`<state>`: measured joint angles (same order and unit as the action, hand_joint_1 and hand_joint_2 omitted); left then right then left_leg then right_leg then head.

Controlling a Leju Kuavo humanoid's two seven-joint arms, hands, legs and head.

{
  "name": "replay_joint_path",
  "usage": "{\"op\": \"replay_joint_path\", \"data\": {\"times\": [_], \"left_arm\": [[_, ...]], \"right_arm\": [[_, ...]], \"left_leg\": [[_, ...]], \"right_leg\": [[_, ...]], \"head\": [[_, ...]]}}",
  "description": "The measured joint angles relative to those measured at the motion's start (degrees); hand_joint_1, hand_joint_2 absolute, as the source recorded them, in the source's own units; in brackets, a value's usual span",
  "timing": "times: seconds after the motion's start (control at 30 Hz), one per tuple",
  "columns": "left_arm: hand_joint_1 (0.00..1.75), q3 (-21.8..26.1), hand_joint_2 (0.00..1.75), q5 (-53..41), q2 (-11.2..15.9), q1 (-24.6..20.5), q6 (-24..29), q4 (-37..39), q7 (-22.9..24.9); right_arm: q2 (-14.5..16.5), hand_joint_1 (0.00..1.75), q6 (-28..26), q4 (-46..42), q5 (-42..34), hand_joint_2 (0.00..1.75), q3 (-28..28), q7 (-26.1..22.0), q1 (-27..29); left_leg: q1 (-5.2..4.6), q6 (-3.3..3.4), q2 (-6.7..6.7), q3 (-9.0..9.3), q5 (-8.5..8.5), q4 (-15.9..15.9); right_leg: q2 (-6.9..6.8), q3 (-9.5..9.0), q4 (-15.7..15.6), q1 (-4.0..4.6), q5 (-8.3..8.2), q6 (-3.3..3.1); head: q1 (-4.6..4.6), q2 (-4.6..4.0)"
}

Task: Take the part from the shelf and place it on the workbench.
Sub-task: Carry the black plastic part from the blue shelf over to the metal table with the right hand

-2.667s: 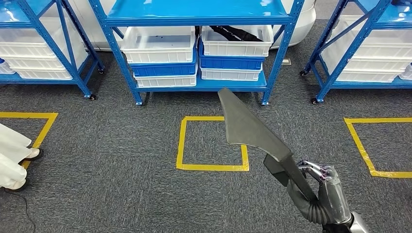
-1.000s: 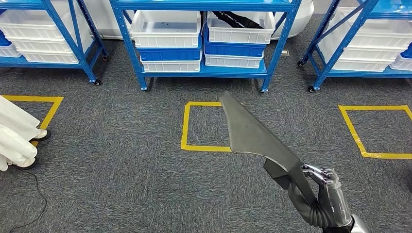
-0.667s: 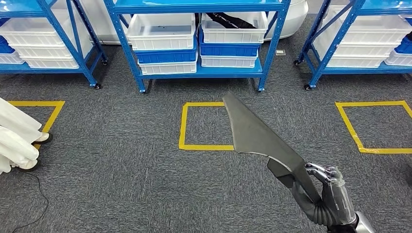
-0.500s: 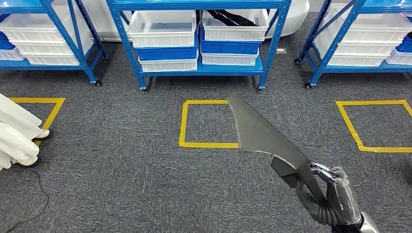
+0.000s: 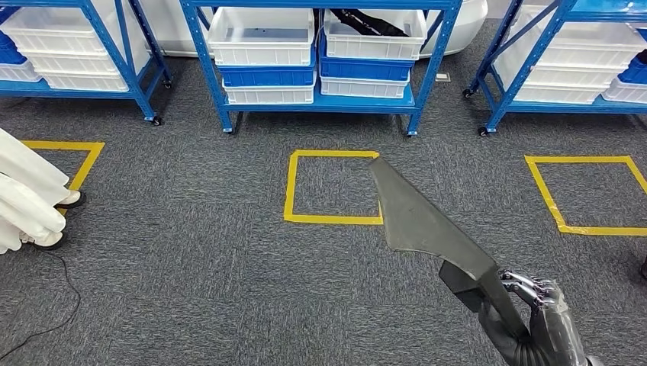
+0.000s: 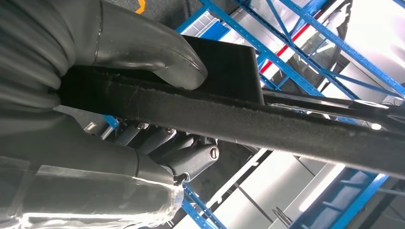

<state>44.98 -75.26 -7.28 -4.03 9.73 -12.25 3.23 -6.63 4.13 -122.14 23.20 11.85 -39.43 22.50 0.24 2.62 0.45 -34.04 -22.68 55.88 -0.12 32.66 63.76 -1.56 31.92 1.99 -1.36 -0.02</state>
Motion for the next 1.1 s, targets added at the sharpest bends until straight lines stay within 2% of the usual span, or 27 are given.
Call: {"op": "replay_joint_path", "data": {"times": [0.03, 0.07, 0.1, 0.2, 0.23, 0.27, 0.33, 0.37, 0.4, 0.43, 0.47, 0.53, 0.57, 0.6, 0.67, 0.7, 0.77, 0.8, 0.87, 0.9, 0.93, 0.97, 1.03, 1.07, 1.1], "left_arm": [[0.0, 0.0, 1.75, 0.0, 0.0, 0.0, 0.0, 0.0, 0.0], [0.0, 0.0, 1.75, 0.0, 0.0, 0.0, 0.0, 0.0, 0.0], [0.0, 0.0, 1.75, 0.0, 0.0, 0.0, 0.0, 0.0, 0.0], [0.0, 0.0, 1.75, 0.0, 0.0, 0.1, 0.0, 0.0, 0.0], [0.0, 0.0, 1.75, 0.0, 0.0, 0.1, 0.0, 0.0, 0.0], [0.0, 0.0, 1.75, 0.1, 0.0, 0.2, 0.0, 0.0, 0.0], [0.0, 0.0, 1.75, 0.3, 0.0, 0.3, 0.1, 0.0, 0.0], [0.0, 0.0, 1.75, 0.4, 0.0, 0.3, 0.2, 0.0, 0.0], [0.0, 0.0, 1.75, 0.5, 0.0, 0.3, 0.3, 0.0, 0.0], [0.0, 0.0, 1.75, 0.5, 0.0, 0.4, 0.4, 0.0, 0.0], [0.0, 0.0, 1.75, 0.5, 0.0, 0.4, 0.4, 0.0, 0.0], [0.0, 0.0, 1.75, 0.3, 0.0, 0.4, 0.5, 0.0, 0.0], [0.0, 0.0, 1.75, 0.2, 0.0, 0.4, 0.5, 0.0, 0.0], [0.0, 0.0, 1.75, 0.0, 0.0, 0.4, 0.5, 0.0, 0.0], [0.0, 0.0, 1.75, -0.1, 0.0, 0.4, 0.5, 0.0, 0.1], [0.0, 0.0, 1.75, -0.2, 0.0, 0.4, 0.5, 0.0, 0.2], [0.0, 0.0, 1.75, -0.2, -0.1, 0.3, 0.4, 0.0, 0.3], [0.0, 0.0, 1.75, -0.3, -0.2, 0.3, 0.3, 0.0, 0.3], [0.0, 0.0, 1.75, -0.3, -0.2, 0.2, 0.2, 0.0, 0.3], [0.0, 0.0, 1.75, -0.4, -0.2, 0.2, 0.1, 0.0, 0.3], [0.0, 0.0, 1.75, -0.4, -0.3, 0.2, 0.0, 0.0, 0.3], [0.0, 0.0, 1.75, -0.4, -0.3, 0.2, 0.0, 0.0, 0.3], [0.0, 0.0, 1.75, -0.5, -0.3, 0.2, -0.1, 0.0, 0.3], [0.0, 0.0, 1.75, -0.6, -0.3, 0.2, -0.1, 0.0, 0.3], [0.0, 0.0, 1.75, -0.6, -0.2, 0.2, -0.1, 0.0, 0.3]], "right_arm": [[0.1, 1.75, 0.0, -0.1, 0.0, 1.75, 0.0, 0.0, 0.0], [0.2, 1.75, 0.0, -0.2, 0.1, 1.75, 0.0, 0.0, 0.0], [0.2, 1.75, 0.0, -0.3, 0.1, 1.75, 0.0, 0.0, 0.0], [0.4, 1.75, 0.0, -0.4, 0.1, 1.75, 0.0, 0.0, 0.0], [0.5, 1.75, 0.0, -0.4, 0.2, 1.75, 0.0, 0.0, 0.0], [0.6, 1.75, 0.0, -0.4, 0.2, 1.75, 0.0, 0.0, 0.0], [0.7, 1.75, 0.1, -0.4, 0.2, 1.75, 0.0, -0.1, 0.0], [0.8, 1.75, 0.3, -0.4, 0.2, 1.75, 0.0, -0.1, -0.1], [0.9, 1.75, 0.4, -0.4, 0.3, 1.75, 0.0, -0.1, -0.1], [1.0, 1.75, 0.5, -0.4, 0.4, 1.75, 0.0, -0.2, -0.1], [1.1, 1.75, 0.6, -0.4, 0.4, 1.75, -0.1, -0.2, -0.1], [1.5, 1.75, 0.7, -0.4, 0.7, 1.75, -0.2, -0.2, -0.3], [1.7, 1.75, 0.7, -0.4, 1.0, 1.75, -0.3, -0.2, -0.5], [1.8, 1.75, 0.7, -0.4, 1.2, 1.75, -0.4, -0.2, -0.7], [2.1, 1.75, 0.7, -0.4, 1.5, 1.75, -0.7, -0.2, -1.0], [2.2, 1.75, 0.7, -0.4, 1.5, 1.75, -0.7, -0.2, -1.1], [2.2, 1.75, 0.7, -0.6, 1.4, 1.75, -0.8, -0.2, -1.1], [2.2, 1.75, 0.7, -0.6, 1.2, 1.75, -0.8, -0.2, -1.1], [2.2, 1.75, 0.8, -0.7, 1.1, 1.75, -0.8, -0.2, -1.0], [2.2, 1.75, 0.8, -0.7, 1.1, 1.75, -0.8, -0.2, -1.0], [2.2, 1.75, 0.9, -0.7, 1.0, 1.75, -0.8, -0.2, -0.9], [2.2, 1.75, 0.9, -0.7, 1.0, 1.75, -0.8, -0.2, -0.9], [2.2, 1.75, 1.0, -0.7, 1.0, 1.75, -0.8, -0.2, -1.0], [2.2, 1.75, 1.1, -0.8, 0.9, 1.75, -0.8, -0.2, -0.9], [2.2, 1.75, 1.1, -0.9, 0.6, 1.75, -0.8, -0.2, -0.7]], "left_leg": [[-0.12, -0.34, -0.02, -0.28, 0.26, 0.1], [-0.22, -0.69, -0.02, -0.49, 0.46, 0.3], [-0.3, -1.04, -0.01, -0.64, 0.63, 0.4], [0.05, -2.13, -0.04, -0.93, 0.96, 0.6], [0.26, -2.49, -0.07, -1.31, 0.09, 1.5], [0.44, -2.81, -0.11, -2.06, -1.63, 3.5], [0.63, -3.35, -0.15, -4.5, -6.76, 10.6], [0.66, -3.52, -0.17, -5.68, -8.83, 14.4], [0.67, -3.57, -0.17, -6.22, -9.94, 17.0], [0.67, -3.48, -0.17, -5.72, -9.95, 17.4], [0.64, -3.22, -0.18, -4.05, -8.95, 15.5], [0.42, -2.11, -0.34, 1.27, -6.2, 7.3], [0.17, -1.49, -0.36, 3.3, -5.25, 3.8], [-0.13, -0.93, -0.38, 4.47, -4.8, 1.8], [-0.65, -0.22, -0.28, 4.58, -4.39, 0.9], [-0.54, 0.03, -0.21, 4.59, -3.93, 0.4], [-0.2, 0.48, 0.03, 4.41, -2.73, -0.8], [-0.03, 0.55, 0.16, 4.15, -2.14, -1.3], [-0.15, 0.57, 0.24, 3.09, -1.45, -1.3], [-0.19, 0.42, 0.25, 2.61, -1.15, -1.3], [-0.2, 0.26, 0.26, 2.16, -0.85, -1.2], [-0.15, 0.05, 0.27, 1.77, -0.6, -1.1], [-0.02, -0.44, 0.26, 1.03, -0.3, -0.4], [-0.07, -0.75, 0.24, 0.7, -0.3, 0.1], [-0.14, -1.09, 0.2, 0.42, -0.32, 0.5]], "right_leg": [[-0.01, -2.45, -4.3, -0.07, -1.16, 0.27], [0.01, -4.12, -7.4, -0.13, -2.06, 0.19], [0.02, -4.8, -9.0, -0.04, -2.56, -0.12], [0.06, -4.35, -9.1, 0.07, -3.47, -1.57], [0.03, -4.27, -9.1, -0.05, -3.83, -2.1], [-0.01, -4.16, -9.2, -0.19, -4.19, -2.6], [-0.07, -3.73, -9.1, -0.06, -4.85, -3.24], [-0.08, -3.38, -9.0, 0.1, -5.11, -3.32], [-0.06, -3.02, -8.9, 0.25, -5.33, -3.35], [-0.04, -2.71, -8.8, 0.42, -5.47, -3.32], [-0.01, -2.51, -8.6, 0.58, -5.55, -3.29], [0.02, -2.41, -8.5, 0.79, -5.67, -3.15], [0.0, -2.38, -8.5, 0.95, -5.78, -2.97], [-0.05, -2.3, -8.5, 0.94, -5.91, -2.75], [-0.17, -2.09, -8.6, 0.92, -6.32, -2.09], [-0.21, -1.94, -8.6, 0.98, -6.43, -1.79], [-0.11, -0.68, -6.8, 1.24, -5.17, -1.63], [-0.05, 0.68, -4.1, 1.25, -3.57, -1.83], [0.04, 4.07, 3.5, 0.87, 0.25, -2.12], [0.03, 5.17, 6.5, 0.67, 1.44, -1.93], [0.03, 5.19, 7.4, 0.47, 1.74, -1.48], [0.01, 3.9, 5.7, 0.24, 1.12, -0.83], [-0.08, -1.12, -2.4, -0.3, -1.28, 0.37], [-0.1, -2.98, -5.9, -0.37, -2.3, 0.58], [-0.08, -3.95, -7.9, -0.36, -2.86, 0.37]], "head": [[-0.02, 0.0], [-0.06, 0.0], [-0.12, 0.0], [-0.26, 0.0], [-0.27, 0.0], [-0.28, 0.0], [-0.34, 0.0], [-0.34, 0.0], [-0.35, 0.0], [-0.35, 0.0], [-0.35, 0.0], [-0.31, 0.0], [-0.23, 0.0], [-0.25, 0.0], [-0.31, 0.0], [-0.37, 0.0], [-0.25, 0.0], [-0.08, 0.0], [0.14, 0.0], [0.19, 0.0], [0.19, 0.0], [0.2, 0.0], [0.19, 0.0], [0.24, 0.0], [0.25, 0.0]]}}
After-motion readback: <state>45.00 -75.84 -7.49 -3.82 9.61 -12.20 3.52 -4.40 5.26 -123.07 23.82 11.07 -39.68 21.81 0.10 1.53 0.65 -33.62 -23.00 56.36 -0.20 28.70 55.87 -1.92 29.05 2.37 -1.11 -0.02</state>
